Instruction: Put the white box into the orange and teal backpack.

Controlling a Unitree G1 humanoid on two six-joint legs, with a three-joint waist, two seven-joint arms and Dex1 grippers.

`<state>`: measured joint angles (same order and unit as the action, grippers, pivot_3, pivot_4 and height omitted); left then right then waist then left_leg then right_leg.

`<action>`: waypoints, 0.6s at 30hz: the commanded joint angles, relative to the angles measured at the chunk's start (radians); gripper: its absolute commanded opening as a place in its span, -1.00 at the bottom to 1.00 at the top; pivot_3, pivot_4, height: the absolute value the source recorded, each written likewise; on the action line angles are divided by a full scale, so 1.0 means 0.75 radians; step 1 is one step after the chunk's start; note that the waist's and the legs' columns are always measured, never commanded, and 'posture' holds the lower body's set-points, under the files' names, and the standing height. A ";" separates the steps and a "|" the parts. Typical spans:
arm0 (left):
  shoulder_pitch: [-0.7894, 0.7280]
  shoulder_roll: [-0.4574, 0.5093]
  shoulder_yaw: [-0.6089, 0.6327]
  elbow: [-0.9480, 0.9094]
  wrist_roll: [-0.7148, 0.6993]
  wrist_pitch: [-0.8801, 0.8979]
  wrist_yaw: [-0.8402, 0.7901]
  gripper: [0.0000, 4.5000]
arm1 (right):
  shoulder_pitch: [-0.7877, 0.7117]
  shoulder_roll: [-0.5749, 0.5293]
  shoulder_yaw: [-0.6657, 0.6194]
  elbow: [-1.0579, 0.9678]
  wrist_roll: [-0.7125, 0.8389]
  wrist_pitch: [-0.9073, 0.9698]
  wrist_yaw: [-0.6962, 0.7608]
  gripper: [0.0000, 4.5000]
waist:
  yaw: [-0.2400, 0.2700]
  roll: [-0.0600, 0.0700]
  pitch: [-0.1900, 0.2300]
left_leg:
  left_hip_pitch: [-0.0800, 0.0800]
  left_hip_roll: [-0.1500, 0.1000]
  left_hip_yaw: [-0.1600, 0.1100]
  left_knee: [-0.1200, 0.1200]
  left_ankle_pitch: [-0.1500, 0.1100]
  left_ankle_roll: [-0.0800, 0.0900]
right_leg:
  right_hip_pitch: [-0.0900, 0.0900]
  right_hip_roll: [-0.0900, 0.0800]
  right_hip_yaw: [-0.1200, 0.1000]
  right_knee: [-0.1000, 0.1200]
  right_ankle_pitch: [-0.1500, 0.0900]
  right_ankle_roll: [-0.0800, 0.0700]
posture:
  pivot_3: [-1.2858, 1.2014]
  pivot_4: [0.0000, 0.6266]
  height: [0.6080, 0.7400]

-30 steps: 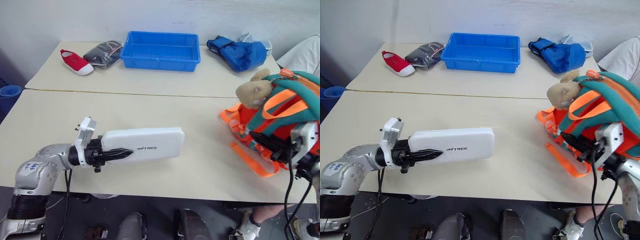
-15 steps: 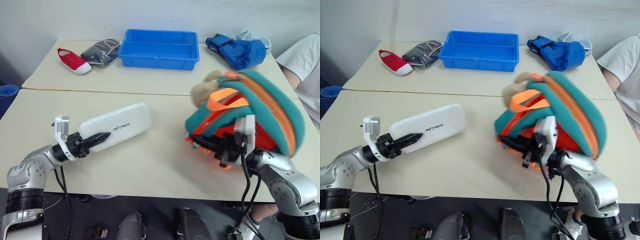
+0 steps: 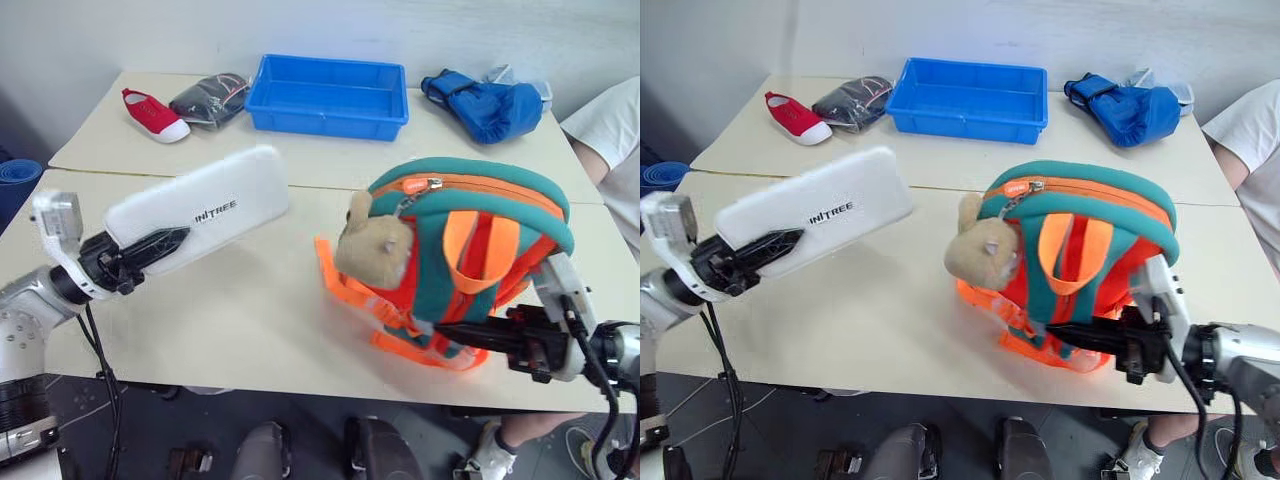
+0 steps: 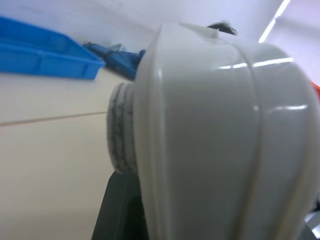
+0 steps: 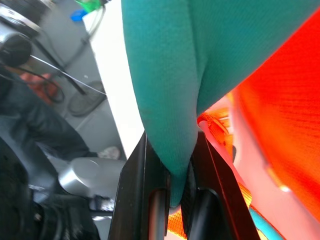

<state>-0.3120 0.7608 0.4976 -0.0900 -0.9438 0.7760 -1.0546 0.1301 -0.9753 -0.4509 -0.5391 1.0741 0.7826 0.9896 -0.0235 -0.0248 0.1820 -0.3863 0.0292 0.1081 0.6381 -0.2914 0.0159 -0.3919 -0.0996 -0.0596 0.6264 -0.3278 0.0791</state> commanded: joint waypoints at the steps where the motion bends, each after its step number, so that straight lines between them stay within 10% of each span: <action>1: -0.123 -0.071 -0.150 -0.131 0.024 -0.081 0.019 -0.46 | -0.010 -0.027 -0.040 0.067 -0.051 -0.037 0.073 -1.00 | 0.013 0.001 0.001 | 0.000 0.000 -0.001 0.002 0.001 0.001 | 0.000 0.001 -0.001 0.001 0.000 0.000 | 0.03 -0.52 1.00; 18: -0.495 -0.188 -0.702 0.224 0.581 -0.637 -0.281 -0.46 | 0.110 0.109 -0.058 0.082 -0.213 -0.182 0.133 -1.00 | 0.059 0.001 0.001 | -0.004 0.001 0.002 0.017 0.000 0.003 | 0.002 0.005 -0.002 0.002 0.004 0.004 | 0.03 -0.52 1.00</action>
<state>-0.6495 0.6237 -0.0042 0.0698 -0.5316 0.2949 -1.2480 0.2106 -0.8984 -0.4562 -0.4429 0.9182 0.6693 1.0950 0.0209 -0.0238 0.1827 -0.3894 0.0294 0.1094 0.6514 -0.2917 0.0190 -0.3902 -0.0961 -0.0605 0.6278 -0.3247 0.0828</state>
